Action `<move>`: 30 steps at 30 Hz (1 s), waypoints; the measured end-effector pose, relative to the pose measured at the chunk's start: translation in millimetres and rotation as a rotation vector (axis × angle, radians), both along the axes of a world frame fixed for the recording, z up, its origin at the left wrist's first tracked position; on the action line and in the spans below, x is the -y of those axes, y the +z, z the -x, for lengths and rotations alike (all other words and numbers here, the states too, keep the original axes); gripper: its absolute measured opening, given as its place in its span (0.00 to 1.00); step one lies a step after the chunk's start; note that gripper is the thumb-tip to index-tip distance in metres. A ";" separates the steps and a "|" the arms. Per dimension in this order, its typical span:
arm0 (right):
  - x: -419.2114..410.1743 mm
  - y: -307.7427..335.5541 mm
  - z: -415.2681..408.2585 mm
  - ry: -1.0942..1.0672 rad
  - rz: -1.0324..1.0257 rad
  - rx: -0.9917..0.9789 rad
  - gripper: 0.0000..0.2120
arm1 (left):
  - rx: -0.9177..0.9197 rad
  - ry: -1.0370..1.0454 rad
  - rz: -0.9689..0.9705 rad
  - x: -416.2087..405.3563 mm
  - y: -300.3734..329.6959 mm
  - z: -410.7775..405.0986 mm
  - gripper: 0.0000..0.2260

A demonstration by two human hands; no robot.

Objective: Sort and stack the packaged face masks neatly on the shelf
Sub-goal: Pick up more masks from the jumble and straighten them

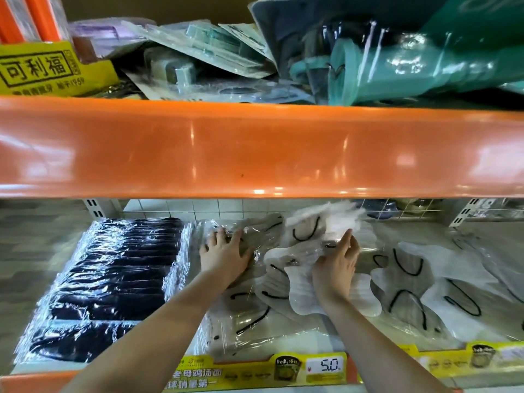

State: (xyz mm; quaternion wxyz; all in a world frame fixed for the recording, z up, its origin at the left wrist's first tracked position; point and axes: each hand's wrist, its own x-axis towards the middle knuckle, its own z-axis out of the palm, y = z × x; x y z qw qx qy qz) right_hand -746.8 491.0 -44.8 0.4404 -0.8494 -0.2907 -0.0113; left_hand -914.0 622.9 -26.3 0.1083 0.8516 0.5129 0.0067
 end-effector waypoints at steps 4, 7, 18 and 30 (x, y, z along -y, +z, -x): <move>-0.5 3.1 -0.4 0.006 0.027 0.034 0.32 | 0.120 -0.155 -0.057 22.4 4.5 -19.2 0.21; -1.4 6.8 -1.5 0.006 0.074 0.032 0.28 | 0.329 -0.237 0.074 44.3 5.5 -32.5 0.26; 13.2 4.6 -34.1 0.117 0.508 0.253 0.27 | 0.426 -0.354 0.011 58.7 8.8 -26.5 0.21; 46.7 35.6 27.3 0.516 0.611 0.223 0.43 | 0.319 -0.145 0.052 58.9 4.5 14.2 0.18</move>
